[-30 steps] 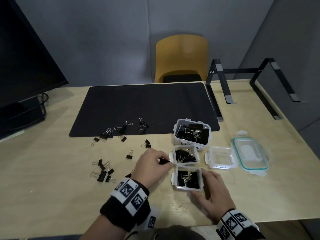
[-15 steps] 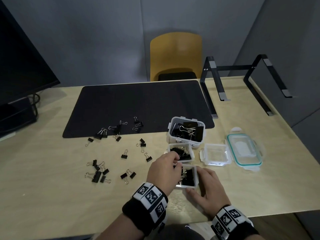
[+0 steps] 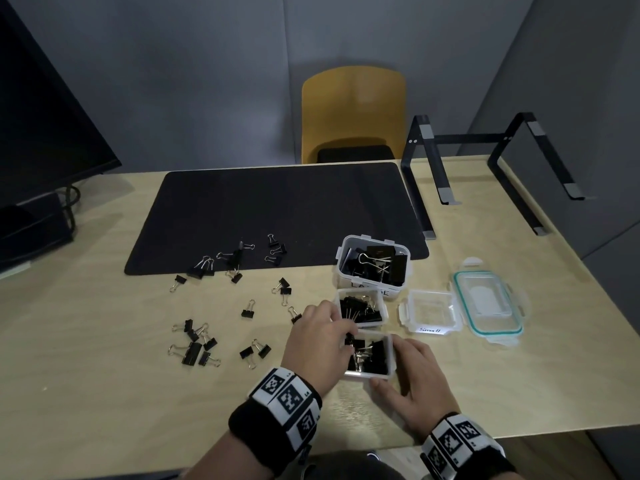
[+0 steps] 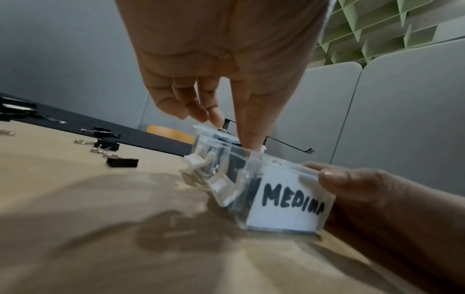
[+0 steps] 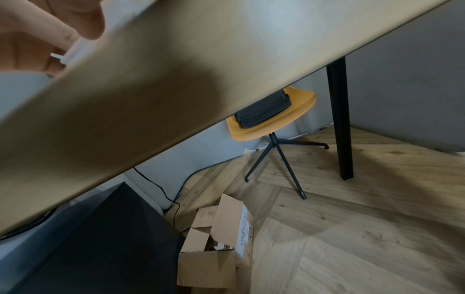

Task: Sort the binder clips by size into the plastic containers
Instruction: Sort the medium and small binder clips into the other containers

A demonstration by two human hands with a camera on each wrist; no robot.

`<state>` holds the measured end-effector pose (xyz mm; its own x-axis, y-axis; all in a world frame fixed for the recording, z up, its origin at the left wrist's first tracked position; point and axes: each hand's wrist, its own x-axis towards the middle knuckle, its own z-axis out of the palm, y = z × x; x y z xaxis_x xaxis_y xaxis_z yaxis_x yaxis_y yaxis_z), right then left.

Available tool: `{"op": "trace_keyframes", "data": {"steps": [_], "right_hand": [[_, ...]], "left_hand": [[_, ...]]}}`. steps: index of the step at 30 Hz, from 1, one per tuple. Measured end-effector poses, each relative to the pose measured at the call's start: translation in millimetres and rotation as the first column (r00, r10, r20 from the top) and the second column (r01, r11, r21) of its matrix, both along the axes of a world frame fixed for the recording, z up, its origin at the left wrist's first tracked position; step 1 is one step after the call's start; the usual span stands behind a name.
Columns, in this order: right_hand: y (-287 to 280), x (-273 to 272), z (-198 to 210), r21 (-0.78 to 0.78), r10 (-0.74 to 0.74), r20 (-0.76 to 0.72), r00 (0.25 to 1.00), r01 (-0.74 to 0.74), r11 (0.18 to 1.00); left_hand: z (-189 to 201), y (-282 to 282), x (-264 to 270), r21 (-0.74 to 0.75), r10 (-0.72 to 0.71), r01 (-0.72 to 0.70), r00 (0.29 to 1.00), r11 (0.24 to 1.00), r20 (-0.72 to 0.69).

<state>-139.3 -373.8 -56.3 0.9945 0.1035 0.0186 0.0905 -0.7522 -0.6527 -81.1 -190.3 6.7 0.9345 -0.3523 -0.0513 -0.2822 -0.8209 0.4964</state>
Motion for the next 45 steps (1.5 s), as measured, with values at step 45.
{"op": "trace_keyframes", "data": {"steps": [45], "right_hand": [[6,-2,8,-0.009,-0.024,-0.063,0.998,0.023,1.0]], "left_hand": [[-17,6,-1,-0.107,0.095,-0.103,0.993,0.989,-0.073]]}}
